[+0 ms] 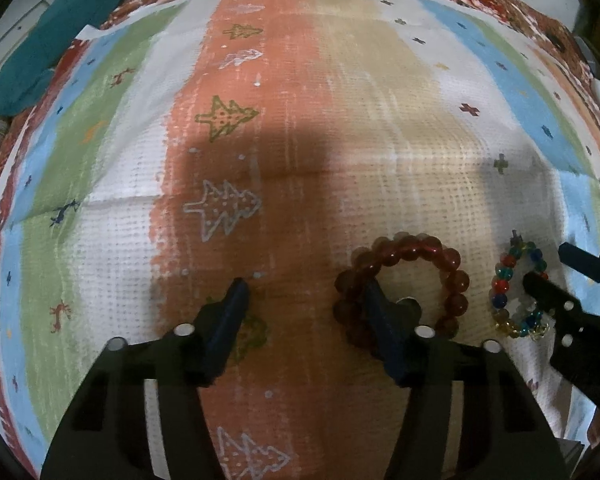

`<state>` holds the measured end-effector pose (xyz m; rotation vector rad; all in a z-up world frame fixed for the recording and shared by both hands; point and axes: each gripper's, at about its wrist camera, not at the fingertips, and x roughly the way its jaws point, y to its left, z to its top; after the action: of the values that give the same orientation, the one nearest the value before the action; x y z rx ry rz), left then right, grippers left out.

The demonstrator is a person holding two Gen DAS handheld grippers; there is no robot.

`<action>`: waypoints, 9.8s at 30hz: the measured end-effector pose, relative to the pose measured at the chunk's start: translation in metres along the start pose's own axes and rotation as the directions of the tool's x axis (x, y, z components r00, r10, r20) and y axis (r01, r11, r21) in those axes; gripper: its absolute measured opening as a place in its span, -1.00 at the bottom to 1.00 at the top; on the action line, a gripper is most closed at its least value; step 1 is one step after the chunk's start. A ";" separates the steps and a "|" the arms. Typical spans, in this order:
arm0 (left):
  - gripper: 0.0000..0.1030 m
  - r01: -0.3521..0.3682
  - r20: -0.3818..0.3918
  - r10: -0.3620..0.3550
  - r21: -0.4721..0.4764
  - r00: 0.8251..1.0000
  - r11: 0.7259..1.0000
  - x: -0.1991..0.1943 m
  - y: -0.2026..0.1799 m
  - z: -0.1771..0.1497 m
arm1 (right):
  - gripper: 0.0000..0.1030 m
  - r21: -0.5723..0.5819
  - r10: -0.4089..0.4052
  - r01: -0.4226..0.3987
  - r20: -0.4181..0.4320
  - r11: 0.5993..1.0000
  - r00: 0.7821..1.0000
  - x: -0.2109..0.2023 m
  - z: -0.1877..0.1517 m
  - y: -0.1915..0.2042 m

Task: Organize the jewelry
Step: 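Move both open tools toward the red bead and multicolour bracelets, then grasp the red bead bracelet with the left tool while the right tool grasps the multicolour bracelet, then lift and carry the red and multicolour bracelets over the tin box, then open the left tool over the tin while the right tool releases the multicolour bracelet, then move both open tools toward the small silver ring and gold charm, then grasp the silver ring with the left tool while the right tool grasps the gold charm, then carry the silver ring and gold charm over the tin box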

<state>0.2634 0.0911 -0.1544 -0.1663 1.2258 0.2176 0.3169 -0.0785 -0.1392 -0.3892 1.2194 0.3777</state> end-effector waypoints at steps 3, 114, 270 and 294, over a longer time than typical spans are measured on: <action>-0.59 0.007 0.002 -0.007 -0.012 1.000 1.000 -0.001 0.004 -0.002 | -0.56 -0.006 -0.010 0.010 0.015 1.000 1.000 -0.003 -0.001 -0.002; -0.75 0.187 0.296 -0.203 0.081 0.933 0.979 -0.206 -0.033 -0.112 | -0.80 -0.074 0.161 -0.143 0.359 0.987 0.919 -0.183 -0.092 0.024; -0.62 0.100 -0.014 -0.101 -0.040 0.995 0.994 -0.018 -0.015 -0.006 | -0.66 -0.008 0.098 -0.099 -0.059 0.995 0.993 -0.007 -0.019 0.022; -0.62 0.084 0.085 -0.086 0.022 0.993 0.996 -0.082 -0.033 -0.030 | -0.67 -0.003 0.117 -0.117 0.071 0.993 0.991 -0.076 -0.038 0.017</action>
<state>0.2181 0.0456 -0.0866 -0.1911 1.1325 0.1377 0.2552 -0.0875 -0.0794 -0.3014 1.1757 0.4877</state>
